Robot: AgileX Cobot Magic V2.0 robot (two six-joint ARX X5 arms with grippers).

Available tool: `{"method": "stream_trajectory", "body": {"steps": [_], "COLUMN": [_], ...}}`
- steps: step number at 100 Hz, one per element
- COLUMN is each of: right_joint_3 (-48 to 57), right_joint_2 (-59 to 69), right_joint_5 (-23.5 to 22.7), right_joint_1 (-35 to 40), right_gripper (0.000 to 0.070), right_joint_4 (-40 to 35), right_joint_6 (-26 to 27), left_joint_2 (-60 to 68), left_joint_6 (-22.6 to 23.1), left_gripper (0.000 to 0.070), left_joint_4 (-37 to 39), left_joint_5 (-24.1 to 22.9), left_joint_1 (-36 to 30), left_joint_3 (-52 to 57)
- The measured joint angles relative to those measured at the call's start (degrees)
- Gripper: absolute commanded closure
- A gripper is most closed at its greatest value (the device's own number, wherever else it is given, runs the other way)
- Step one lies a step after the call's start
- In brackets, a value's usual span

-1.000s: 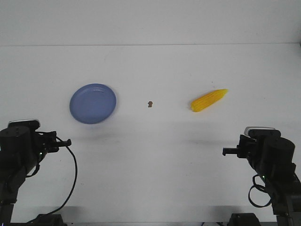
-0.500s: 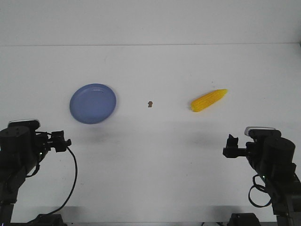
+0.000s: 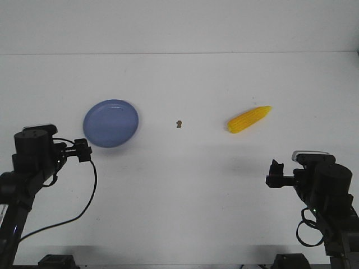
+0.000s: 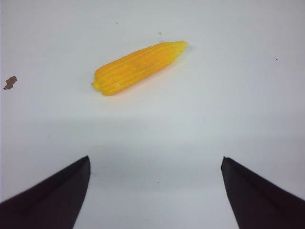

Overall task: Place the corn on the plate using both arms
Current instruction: 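Reach the left gripper forward to the rim of the blue plate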

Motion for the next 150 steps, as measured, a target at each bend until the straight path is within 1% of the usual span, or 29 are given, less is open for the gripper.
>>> {"method": "stream_trajectory", "body": {"steps": [17, 29, 39, 69, 94, 150], "right_joint_3": [0.00, 0.00, 0.00, 0.00, 0.00, 0.00], "right_joint_2": [0.02, 0.00, 0.00, 0.00, 0.00, 0.00], "right_joint_5": [0.00, 0.00, 0.00, 0.00, 0.00, 0.00], "right_joint_1": [0.00, 0.00, 0.00, 0.00, 0.00, 0.00], "right_gripper": [0.0122, 0.0122, 0.0122, 0.0122, 0.0122, 0.0121], "right_joint_4": [0.00, 0.00, 0.00, 0.00, 0.00, 0.00], "right_joint_6": [0.00, 0.00, 0.00, 0.00, 0.00, 0.00], "left_joint_2": [11.39, 19.34, 25.00, 37.55, 41.94, 43.78], "left_joint_6": [-0.98, -1.27, -1.29, -1.57, -1.64, -1.66], "left_gripper": [0.0157, 0.0157, 0.0157, 0.0157, 0.0157, 0.0159], "left_joint_4": [4.26, 4.90, 6.86, 7.98, 8.61, 9.03], "left_joint_5": [0.02, 0.02, 0.00, 0.00, 0.00, 0.00], "left_joint_1": [0.55, 1.53, 2.45, 3.37, 3.37, 3.37], "left_joint_3": [0.98, 3.52, 6.23, 14.10, 15.65, 15.65]}}
